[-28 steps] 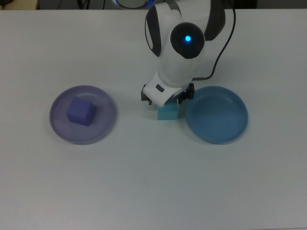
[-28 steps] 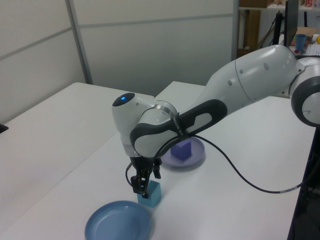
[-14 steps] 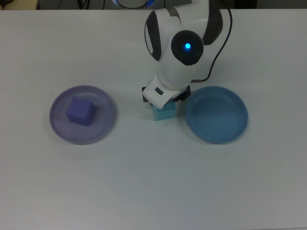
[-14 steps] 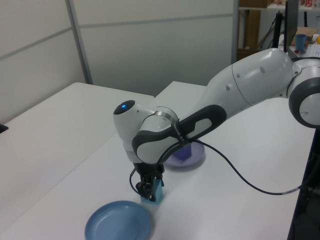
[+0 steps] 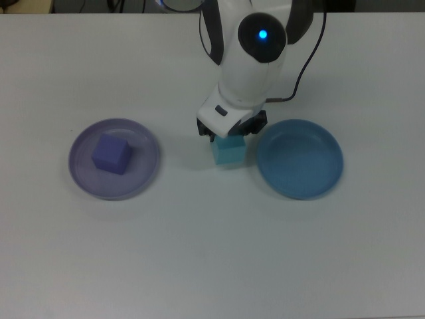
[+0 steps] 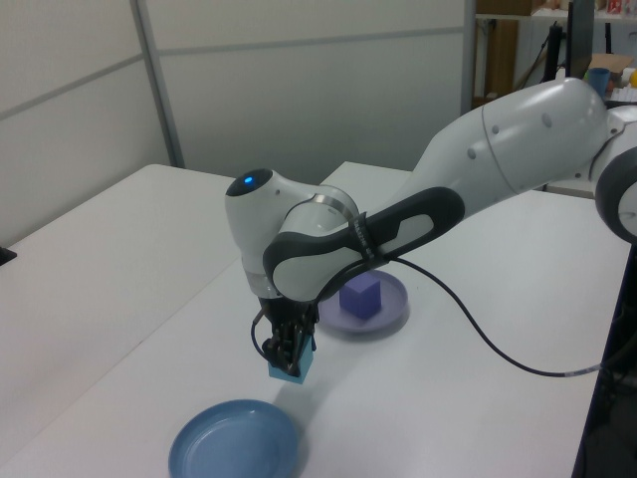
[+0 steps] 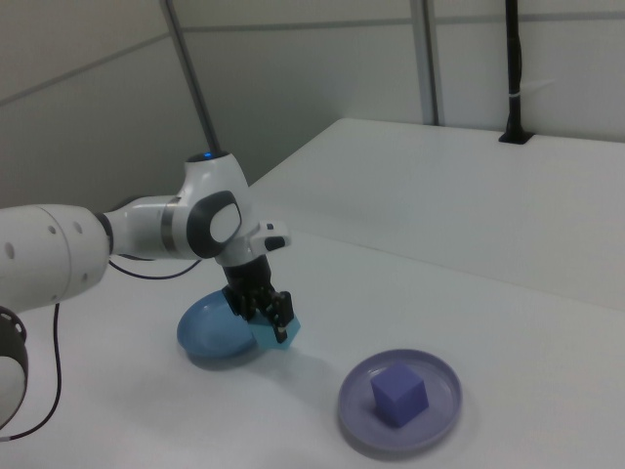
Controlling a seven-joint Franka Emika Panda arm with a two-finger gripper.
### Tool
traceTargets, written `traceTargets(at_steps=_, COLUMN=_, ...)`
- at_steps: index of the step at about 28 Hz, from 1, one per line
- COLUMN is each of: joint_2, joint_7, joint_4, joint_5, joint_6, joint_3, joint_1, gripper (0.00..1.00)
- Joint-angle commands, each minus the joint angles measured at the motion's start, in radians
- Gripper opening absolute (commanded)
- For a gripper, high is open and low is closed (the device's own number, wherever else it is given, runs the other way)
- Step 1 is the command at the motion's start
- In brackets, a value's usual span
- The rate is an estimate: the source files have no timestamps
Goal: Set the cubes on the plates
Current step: 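Carry the cyan cube onto the blue plate and open the gripper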
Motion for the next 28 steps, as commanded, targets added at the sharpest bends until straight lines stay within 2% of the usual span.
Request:
traceTargets(at_steps=1, joint_2=-0.015, joint_7=0.044, joint_4=-0.014, joint_5=0.000, joint_6=-0.002, joint_3=-0.001, joint_1=0.064, gripper=0.00)
traceTargets(at_steps=6, joint_2=0.016, joint_7=0.174, joint_4=0.006, joint_5=-0.019, joint_6=0.083, joint_3=-0.001, joint_1=0.152, gripper=0.00)
traceTargets(at_steps=16, joint_2=0.060, joint_7=0.202, joint_4=0.001, joint_5=-0.022, joint_6=0.245, joint_3=-0.001, joint_1=0.189, gripper=0.00)
traceTargets(at_steps=18, joint_2=0.065, joint_7=0.201, joint_4=0.001, joint_5=-0.022, joint_6=0.246, joint_3=-0.001, joint_1=0.189, gripper=0.21)
traceTargets(at_steps=19, joint_2=0.067, joint_7=0.198, joint_4=0.000, joint_5=-0.022, joint_6=0.245, joint_3=-0.003, joint_1=0.189, gripper=0.50)
traceTargets(at_steps=21, joint_2=0.067, joint_7=0.199, joint_4=-0.005, joint_5=-0.023, joint_6=0.240, joint_3=-0.003, joint_1=0.189, gripper=0.93)
traceTargets(at_steps=22, joint_2=0.067, joint_7=0.201, joint_4=-0.008, joint_5=-0.023, joint_6=0.237, joint_3=-0.003, joint_1=0.189, gripper=1.00)
traceTargets(at_steps=28, joint_2=0.050, joint_7=0.202, joint_4=-0.019, joint_5=-0.034, joint_6=0.171, joint_3=-0.003, joint_1=0.204, gripper=1.00)
